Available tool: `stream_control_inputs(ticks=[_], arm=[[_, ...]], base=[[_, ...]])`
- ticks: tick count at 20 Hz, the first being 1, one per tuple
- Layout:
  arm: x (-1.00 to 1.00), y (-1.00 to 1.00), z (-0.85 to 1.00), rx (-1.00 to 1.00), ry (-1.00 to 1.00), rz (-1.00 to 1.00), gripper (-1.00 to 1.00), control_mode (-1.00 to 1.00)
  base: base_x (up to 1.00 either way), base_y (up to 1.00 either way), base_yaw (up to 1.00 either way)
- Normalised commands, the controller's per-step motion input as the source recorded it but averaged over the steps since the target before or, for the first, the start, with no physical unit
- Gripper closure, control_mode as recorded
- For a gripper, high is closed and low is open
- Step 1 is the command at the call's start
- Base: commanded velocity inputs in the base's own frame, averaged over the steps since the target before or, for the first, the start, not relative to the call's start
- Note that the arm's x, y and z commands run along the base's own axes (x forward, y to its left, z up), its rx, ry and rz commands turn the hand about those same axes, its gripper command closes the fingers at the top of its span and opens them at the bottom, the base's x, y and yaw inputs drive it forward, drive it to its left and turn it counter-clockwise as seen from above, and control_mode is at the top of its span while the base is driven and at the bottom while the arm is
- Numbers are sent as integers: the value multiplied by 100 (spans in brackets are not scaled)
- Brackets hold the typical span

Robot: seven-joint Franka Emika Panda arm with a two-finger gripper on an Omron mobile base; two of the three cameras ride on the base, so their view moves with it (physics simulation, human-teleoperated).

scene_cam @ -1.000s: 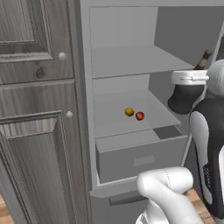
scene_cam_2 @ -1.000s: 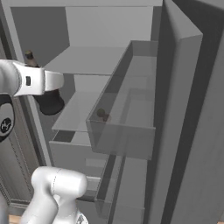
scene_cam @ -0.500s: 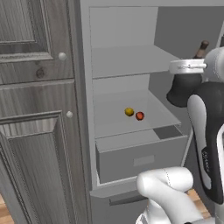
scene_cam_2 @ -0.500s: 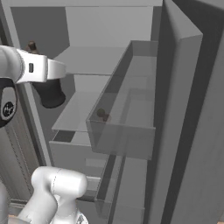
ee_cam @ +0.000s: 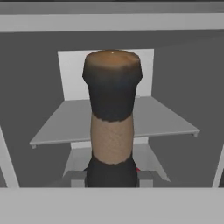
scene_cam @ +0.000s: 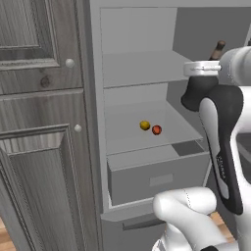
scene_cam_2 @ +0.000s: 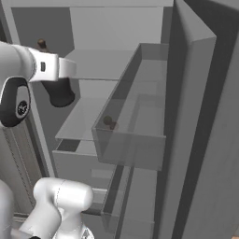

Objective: Place the liquor on the top shelf of the fridge to keep it out of children's reach, and place the lemon and apple on lower shelves for easy access.

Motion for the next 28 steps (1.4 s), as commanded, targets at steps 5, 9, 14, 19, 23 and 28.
stream_control_inputs(ticks=[5,9,14,19,23,28], arm=[[33,0,0,0,-2,0,100,-100],[35,0,-1,0,-1,0,100,-100],[36,0,-2,0,0,0,100,-100],[37,0,-3,0,0,0,100,-100],[35,0,-4,0,0,0,100,-100],[34,0,-3,0,-1,0,100,-100]], base=[[0,0,0],[0,0,0],[0,0,0],[0,0,0],[0,0,0],[0,0,0]])
